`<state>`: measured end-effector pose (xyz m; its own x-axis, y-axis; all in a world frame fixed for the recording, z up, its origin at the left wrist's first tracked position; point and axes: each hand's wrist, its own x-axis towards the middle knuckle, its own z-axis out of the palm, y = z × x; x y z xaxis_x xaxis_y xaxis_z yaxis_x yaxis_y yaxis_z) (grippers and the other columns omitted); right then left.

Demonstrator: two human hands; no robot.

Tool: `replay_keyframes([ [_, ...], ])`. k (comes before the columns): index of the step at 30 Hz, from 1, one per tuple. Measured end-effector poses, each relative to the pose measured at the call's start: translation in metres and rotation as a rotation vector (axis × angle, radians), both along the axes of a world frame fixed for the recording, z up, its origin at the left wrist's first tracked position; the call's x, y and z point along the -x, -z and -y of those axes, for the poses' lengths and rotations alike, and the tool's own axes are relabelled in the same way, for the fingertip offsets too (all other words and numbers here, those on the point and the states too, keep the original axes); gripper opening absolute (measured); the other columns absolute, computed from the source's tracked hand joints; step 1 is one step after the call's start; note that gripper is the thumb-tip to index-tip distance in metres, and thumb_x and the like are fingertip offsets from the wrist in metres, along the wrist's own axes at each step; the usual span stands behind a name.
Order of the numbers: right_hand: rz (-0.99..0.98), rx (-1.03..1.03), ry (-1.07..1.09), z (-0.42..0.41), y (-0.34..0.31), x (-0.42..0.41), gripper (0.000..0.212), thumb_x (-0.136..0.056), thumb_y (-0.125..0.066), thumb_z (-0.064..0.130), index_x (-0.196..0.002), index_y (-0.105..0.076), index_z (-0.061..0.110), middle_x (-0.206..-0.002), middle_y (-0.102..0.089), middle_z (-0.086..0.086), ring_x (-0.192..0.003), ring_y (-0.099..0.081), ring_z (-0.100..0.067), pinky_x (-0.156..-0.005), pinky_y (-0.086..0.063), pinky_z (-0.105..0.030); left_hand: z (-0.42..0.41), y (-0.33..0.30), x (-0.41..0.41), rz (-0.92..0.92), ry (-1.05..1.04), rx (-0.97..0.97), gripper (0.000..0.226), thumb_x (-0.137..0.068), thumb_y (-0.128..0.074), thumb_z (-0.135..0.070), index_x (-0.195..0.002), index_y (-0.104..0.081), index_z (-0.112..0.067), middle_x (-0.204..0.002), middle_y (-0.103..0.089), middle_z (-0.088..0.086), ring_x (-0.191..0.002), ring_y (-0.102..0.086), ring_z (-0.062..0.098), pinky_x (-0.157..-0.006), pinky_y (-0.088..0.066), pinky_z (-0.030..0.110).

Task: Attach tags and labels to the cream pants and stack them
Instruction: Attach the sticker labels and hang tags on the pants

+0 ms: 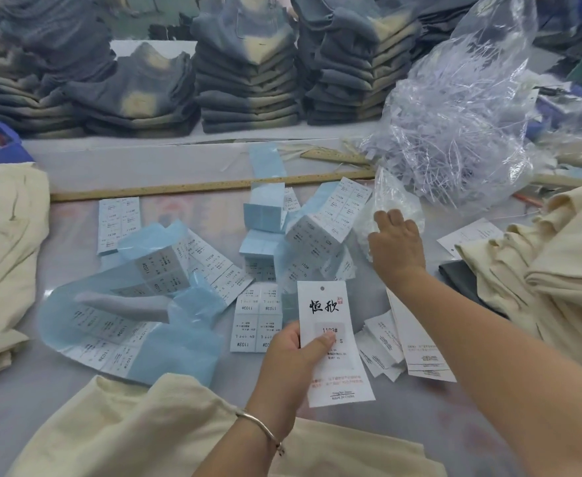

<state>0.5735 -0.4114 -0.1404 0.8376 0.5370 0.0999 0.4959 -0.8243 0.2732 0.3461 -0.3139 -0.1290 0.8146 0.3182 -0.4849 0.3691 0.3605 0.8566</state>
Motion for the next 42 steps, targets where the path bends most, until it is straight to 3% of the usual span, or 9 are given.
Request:
replay_keyframes([
  [5,-0.090,-0.391,-0.113,0.012,-0.001,-0.006,0.018,-0.093,-0.053,0.009,-0.095,-0.069,0.000,-0.103,-0.060,-0.011,-0.104,-0.051,-0.029,-0.071,-0.045,-0.038,-0.003,-0.001,-0.007,0.016,-0.020,0.015,0.014,-0.090,-0.064,-0.009,-0.101,-0.070,-0.015,-0.090,-0.077,-0.001,-0.073,-0.073,0.012,-0.055,-0.053,0.021],
  [9,-0.161,-0.087,-0.188,0.008,0.000,-0.012,0.025,-0.093,-0.051,0.025,-0.116,-0.055,0.017,-0.110,-0.059,0.000,-0.102,-0.056,-0.022,-0.067,-0.039,-0.031,-0.003,0.000,-0.008,0.023,-0.022,0.032,0.014,-0.090,-0.064,-0.008,-0.101,-0.070,-0.015,-0.090,-0.077,0.000,-0.074,-0.073,0.013,-0.056,-0.054,0.022],
  [13,-0.179,0.038,-0.131,0.001,-0.005,-0.018,0.024,-0.090,-0.049,0.002,-0.106,-0.065,0.009,-0.104,-0.061,-0.007,-0.094,-0.061,-0.028,-0.068,-0.042,-0.031,-0.003,0.001,-0.008,0.011,-0.019,0.033,0.014,-0.090,-0.064,-0.009,-0.102,-0.070,-0.016,-0.091,-0.077,-0.001,-0.075,-0.073,0.013,-0.056,-0.054,0.022],
  [21,-0.621,-0.820,0.126,0.011,-0.022,-0.012,0.015,-0.089,-0.061,0.004,-0.080,-0.068,0.013,-0.065,-0.064,-0.002,-0.052,-0.058,-0.014,-0.057,-0.049,-0.024,-0.006,-0.004,0.003,0.014,-0.021,0.000,0.013,-0.091,-0.063,-0.010,-0.100,-0.071,-0.015,-0.091,-0.077,0.001,-0.076,-0.073,0.014,-0.058,-0.054,0.022],
  [27,-0.420,-0.076,-0.026,0.010,-0.023,-0.002,0.051,-0.089,-0.058,0.032,-0.138,-0.043,0.036,-0.106,-0.063,-0.001,-0.095,-0.059,-0.023,-0.068,-0.039,-0.028,-0.002,-0.008,0.012,0.015,-0.030,-0.006,0.013,-0.091,-0.063,-0.009,-0.099,-0.071,-0.016,-0.088,-0.077,-0.001,-0.071,-0.072,0.011,-0.056,-0.053,0.022],
  [30,-0.341,0.020,0.004,-0.001,-0.014,0.002,0.038,-0.091,-0.051,0.034,-0.128,-0.046,0.024,-0.087,-0.055,-0.002,-0.081,-0.055,-0.024,-0.063,-0.040,-0.031,0.000,-0.010,0.015,0.013,-0.026,-0.011,0.014,-0.091,-0.063,-0.009,-0.098,-0.071,-0.017,-0.087,-0.077,-0.001,-0.071,-0.072,0.012,-0.056,-0.053,0.022],
  [35,-0.219,0.281,0.084,-0.022,-0.014,-0.001,0.020,-0.083,-0.055,0.000,-0.097,-0.064,0.012,-0.067,-0.043,0.002,-0.068,-0.049,-0.020,-0.057,-0.038,-0.029,-0.006,-0.013,0.017,0.026,-0.032,-0.020,0.013,-0.091,-0.063,-0.010,-0.097,-0.071,-0.019,-0.088,-0.077,-0.002,-0.073,-0.073,0.013,-0.057,-0.054,0.022],
  [39,-0.191,0.245,0.079,-0.022,-0.017,-0.005,0.011,-0.086,-0.055,0.001,-0.087,-0.061,0.011,-0.065,-0.040,0.002,-0.068,-0.049,-0.021,-0.059,-0.039,-0.030,-0.013,-0.010,0.019,0.010,-0.054,-0.034,0.014,-0.090,-0.063,-0.009,-0.094,-0.072,-0.019,-0.087,-0.077,-0.002,-0.071,-0.072,0.011,-0.057,-0.053,0.022],
  [42,-0.303,-0.209,0.154,-0.012,-0.021,-0.004,0.027,-0.095,-0.058,0.027,-0.075,-0.065,0.011,-0.068,-0.053,0.001,-0.065,-0.051,-0.018,-0.060,-0.038,-0.027,-0.012,-0.010,0.020,0.007,-0.070,-0.019,0.014,-0.090,-0.063,-0.008,-0.094,-0.072,-0.019,-0.087,-0.077,-0.002,-0.070,-0.071,0.010,-0.056,-0.053,0.022],
])
